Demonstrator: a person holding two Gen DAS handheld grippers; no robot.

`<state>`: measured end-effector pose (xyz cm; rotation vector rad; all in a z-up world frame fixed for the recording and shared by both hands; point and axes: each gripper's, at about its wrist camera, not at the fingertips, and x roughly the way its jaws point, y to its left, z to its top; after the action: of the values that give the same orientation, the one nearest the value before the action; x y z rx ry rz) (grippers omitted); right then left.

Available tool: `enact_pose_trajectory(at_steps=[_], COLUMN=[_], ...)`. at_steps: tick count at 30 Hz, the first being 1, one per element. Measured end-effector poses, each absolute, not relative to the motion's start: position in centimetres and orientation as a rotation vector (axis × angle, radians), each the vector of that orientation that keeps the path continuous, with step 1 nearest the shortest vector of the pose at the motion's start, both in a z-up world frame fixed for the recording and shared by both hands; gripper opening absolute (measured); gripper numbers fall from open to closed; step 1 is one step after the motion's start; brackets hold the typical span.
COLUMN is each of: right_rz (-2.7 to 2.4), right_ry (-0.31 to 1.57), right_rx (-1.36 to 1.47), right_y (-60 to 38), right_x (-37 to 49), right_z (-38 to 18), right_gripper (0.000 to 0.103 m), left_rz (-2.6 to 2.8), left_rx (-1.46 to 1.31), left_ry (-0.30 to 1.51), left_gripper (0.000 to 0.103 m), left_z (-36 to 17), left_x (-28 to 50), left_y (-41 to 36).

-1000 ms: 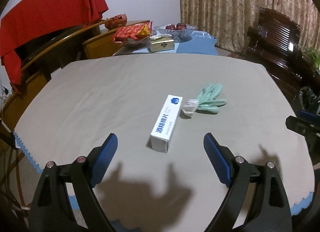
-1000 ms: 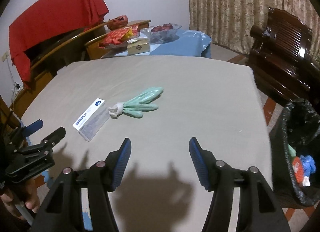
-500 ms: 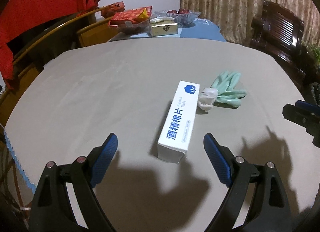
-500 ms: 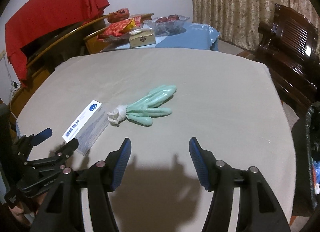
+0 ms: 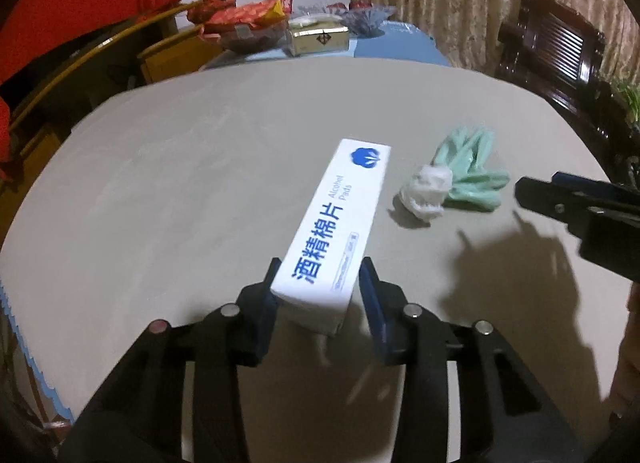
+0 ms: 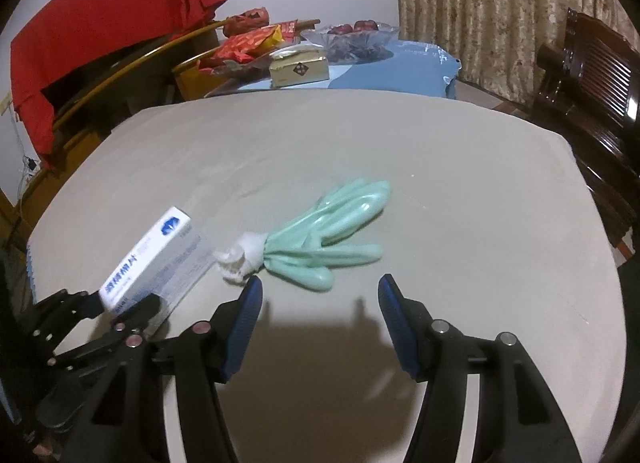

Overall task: Collect trash
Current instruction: 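Grasp the white alcohol-pad box with the left tool while the right tool grasps the mint glove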

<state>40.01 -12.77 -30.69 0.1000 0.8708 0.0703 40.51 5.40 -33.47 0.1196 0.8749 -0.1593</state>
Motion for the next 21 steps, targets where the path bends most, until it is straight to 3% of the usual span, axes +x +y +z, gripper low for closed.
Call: enact_pose_trajectory(at_steps=[4, 8, 12, 16, 19, 21], right_rz=[0.069, 0.072, 0.071, 0.078, 0.111, 0.139], right_ry=[0.870, 0.868, 0.871, 0.885, 0.908, 0.929], right_rx=[0.106, 0.106, 0.087, 0.080, 0.102, 0.117], right_y=[-12.6, -12.1, -11.4, -11.0, -11.3, -11.3], right_x=[41.2, 42.4, 43.7, 44.7, 45.0, 45.0], right_z=[-31.2, -31.7, -32.5, -33.6, -33.9, -34.1], right_gripper=[0.059, 0.059, 0.068, 0.066, 0.052, 0.033], left_rz=[-0.144, -0.126, -0.124, -0.122, -0.121, -0.119], left_rx=[0.101, 0.092, 0.093, 0.087, 0.080, 0.079], left_ry=[0.838, 0.811, 0.809, 0.819, 0.824, 0.824], left_gripper=[0.028, 0.028, 0.028, 0.028, 0.028, 0.028], left_z=[-32.6, -31.9, -31.7, -31.7, -31.8, -31.6], left_x=[41.0, 41.9, 42.6, 43.0, 43.1, 43.0], left_y=[5.9, 6.3, 6.4, 6.6, 6.8, 6.8])
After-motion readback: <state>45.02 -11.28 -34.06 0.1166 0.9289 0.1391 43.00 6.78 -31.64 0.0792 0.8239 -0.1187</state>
